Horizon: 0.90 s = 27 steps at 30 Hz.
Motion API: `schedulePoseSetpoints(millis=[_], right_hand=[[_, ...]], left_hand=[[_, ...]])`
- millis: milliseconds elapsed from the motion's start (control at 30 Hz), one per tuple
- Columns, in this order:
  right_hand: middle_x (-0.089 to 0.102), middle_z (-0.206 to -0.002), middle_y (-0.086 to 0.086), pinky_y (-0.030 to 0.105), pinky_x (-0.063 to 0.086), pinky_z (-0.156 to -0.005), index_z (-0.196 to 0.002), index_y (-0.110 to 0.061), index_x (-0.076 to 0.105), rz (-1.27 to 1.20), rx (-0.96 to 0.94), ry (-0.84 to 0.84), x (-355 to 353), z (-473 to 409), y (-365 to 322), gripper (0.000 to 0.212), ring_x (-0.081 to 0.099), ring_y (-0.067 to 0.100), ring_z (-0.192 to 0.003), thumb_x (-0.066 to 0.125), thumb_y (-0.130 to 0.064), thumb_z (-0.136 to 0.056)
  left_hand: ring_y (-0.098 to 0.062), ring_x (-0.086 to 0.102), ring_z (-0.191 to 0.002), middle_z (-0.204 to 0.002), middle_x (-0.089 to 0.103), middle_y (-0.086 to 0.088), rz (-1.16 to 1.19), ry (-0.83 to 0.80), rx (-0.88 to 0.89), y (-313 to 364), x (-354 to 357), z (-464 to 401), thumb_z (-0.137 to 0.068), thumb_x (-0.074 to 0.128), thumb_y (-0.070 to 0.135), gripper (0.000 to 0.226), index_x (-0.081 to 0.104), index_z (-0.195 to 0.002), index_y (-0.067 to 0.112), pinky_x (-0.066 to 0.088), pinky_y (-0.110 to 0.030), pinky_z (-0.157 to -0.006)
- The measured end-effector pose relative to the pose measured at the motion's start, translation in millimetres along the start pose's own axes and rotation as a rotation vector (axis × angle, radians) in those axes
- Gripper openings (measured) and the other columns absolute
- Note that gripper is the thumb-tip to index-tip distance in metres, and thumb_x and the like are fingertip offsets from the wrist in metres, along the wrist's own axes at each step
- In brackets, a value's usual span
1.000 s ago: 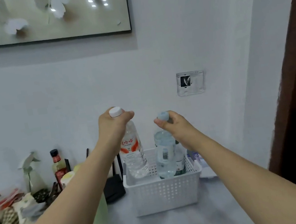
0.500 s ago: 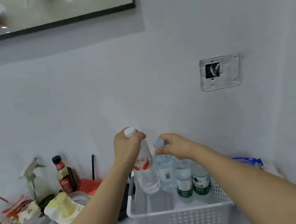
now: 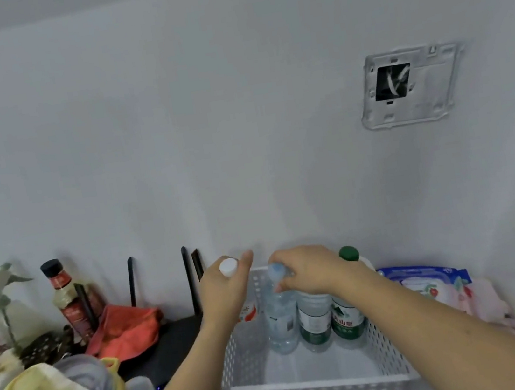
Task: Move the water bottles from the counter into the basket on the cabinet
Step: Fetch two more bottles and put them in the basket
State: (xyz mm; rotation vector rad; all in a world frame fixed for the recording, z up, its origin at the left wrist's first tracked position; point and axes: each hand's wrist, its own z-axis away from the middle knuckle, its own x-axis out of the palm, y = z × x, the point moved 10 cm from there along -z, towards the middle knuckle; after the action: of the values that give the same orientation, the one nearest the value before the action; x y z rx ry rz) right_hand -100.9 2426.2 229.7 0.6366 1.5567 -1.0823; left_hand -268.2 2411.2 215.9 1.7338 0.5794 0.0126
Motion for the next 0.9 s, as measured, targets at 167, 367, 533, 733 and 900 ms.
schedulePoseSetpoints(millis=[167, 367, 533, 733, 900], right_hand=[[0.065, -0.106, -0.003, 0.037, 0.048, -0.08, -0.119, -0.03, 0.053, 0.057, -0.025, 0.015, -1, -2, -5, 0.044, 0.059, 0.019, -0.092, 0.061, -0.054, -0.083], [0.066, -0.105, 0.0, 0.035, 0.045, -0.081, -0.12, -0.025, 0.053, 0.092, -0.017, -0.01, -3, -2, -11, 0.043, 0.059, 0.022, -0.095, 0.06, -0.05, -0.086], [0.066, -0.113, 0.001, 0.033, 0.036, -0.087, -0.126, -0.024, 0.051, 0.111, -0.013, -0.016, -7, 6, -16, 0.048, 0.058, 0.025, -0.105, 0.059, -0.05, -0.087], [0.042, -0.15, 0.003, 0.039, 0.018, -0.115, -0.146, -0.018, 0.035, 0.123, 0.031, 0.11, -35, 29, -24, 0.063, 0.037, 0.021, -0.136, 0.052, -0.047, -0.092], [0.014, -0.161, 0.009, 0.033, 0.006, -0.118, -0.153, -0.011, 0.017, 0.059, 0.127, 0.238, -62, 70, -29, 0.063, 0.012, 0.022, -0.147, 0.04, -0.038, -0.101]], left_hand=[[-0.02, 0.059, -0.064, -0.065, 0.061, -0.003, -0.138, 0.033, 0.084, -2, 7, 1, -0.082, 0.061, 0.064, 0.051, 0.057, -0.069, 0.015, 0.048, -0.035, -0.058], [-0.014, 0.059, -0.068, -0.071, 0.062, 0.004, -0.148, 0.028, 0.046, -2, 8, -1, -0.082, 0.067, 0.041, 0.023, 0.058, -0.075, 0.021, 0.047, -0.028, -0.058], [-0.013, 0.055, -0.061, -0.071, 0.063, 0.003, -0.114, -0.05, -0.015, 0, 6, -2, -0.078, 0.06, 0.029, 0.006, 0.058, -0.077, 0.023, 0.042, -0.026, -0.054], [-0.013, 0.058, -0.092, -0.115, 0.059, 0.001, -0.249, -0.116, 0.017, 13, -1, 1, -0.086, 0.059, 0.029, 0.028, 0.056, -0.112, 0.019, 0.044, -0.027, -0.072], [-0.029, 0.049, -0.122, -0.137, 0.05, -0.016, -0.505, -0.131, 0.254, 55, -1, 10, -0.1, 0.046, 0.02, 0.041, 0.048, -0.135, 0.0, 0.038, -0.036, -0.1]])
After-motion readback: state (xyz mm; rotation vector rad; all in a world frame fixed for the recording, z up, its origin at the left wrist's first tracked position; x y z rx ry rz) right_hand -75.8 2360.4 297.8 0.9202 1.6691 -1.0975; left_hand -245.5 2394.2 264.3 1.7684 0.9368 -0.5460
